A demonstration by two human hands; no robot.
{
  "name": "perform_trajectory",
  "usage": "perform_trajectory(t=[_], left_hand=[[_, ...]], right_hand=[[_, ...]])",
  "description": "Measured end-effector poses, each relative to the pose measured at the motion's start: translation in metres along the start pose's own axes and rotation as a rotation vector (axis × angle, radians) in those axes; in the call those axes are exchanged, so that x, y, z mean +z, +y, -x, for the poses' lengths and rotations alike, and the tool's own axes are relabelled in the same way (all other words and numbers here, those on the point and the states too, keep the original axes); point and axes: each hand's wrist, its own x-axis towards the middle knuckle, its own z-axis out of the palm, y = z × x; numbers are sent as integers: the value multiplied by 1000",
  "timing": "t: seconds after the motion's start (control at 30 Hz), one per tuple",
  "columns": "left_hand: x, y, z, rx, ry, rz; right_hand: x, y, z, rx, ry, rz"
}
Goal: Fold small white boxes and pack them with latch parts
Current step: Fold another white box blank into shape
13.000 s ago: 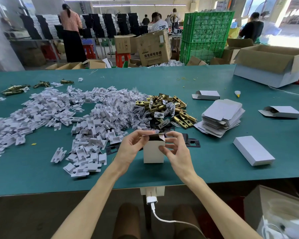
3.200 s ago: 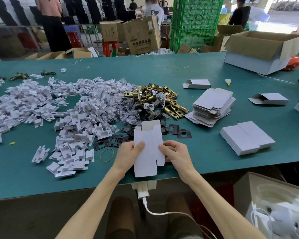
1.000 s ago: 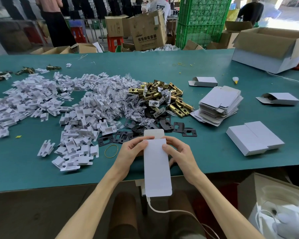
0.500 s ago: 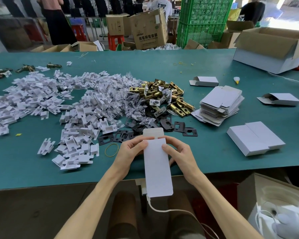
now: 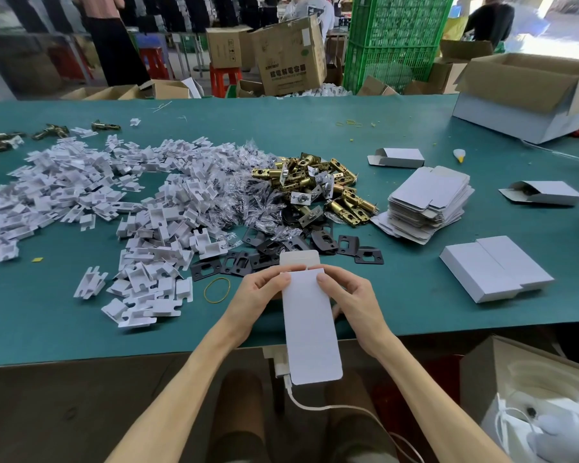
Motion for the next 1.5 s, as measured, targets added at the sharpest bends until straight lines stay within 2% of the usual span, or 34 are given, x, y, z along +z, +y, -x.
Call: perform_trajectory(t=[0.47,0.6,0.73,0.87,0.97,1.1,1.5], left_hand=[[-3,-3,-2,87,-14,-17],[-2,-6,-4,74,-7,18],[-5,-10,-5,115,87,6],[-8,-16,-9,109,313,206],[-9,-20,-13,152,403,245],[-8,-23,-15,130,424,248],[-6,-20,-14,97,348,167]], right_hand=[[2,-1,0,-17,28,60],[4,-1,-2,38,63,34],[6,-2,-3,71,48,40],[7,-2,-5,79,-47,151],[6,-2,-5,93,-143,135],[3,-2,-5,104,-39,-17],[-6,5,-7,113,273,-225]])
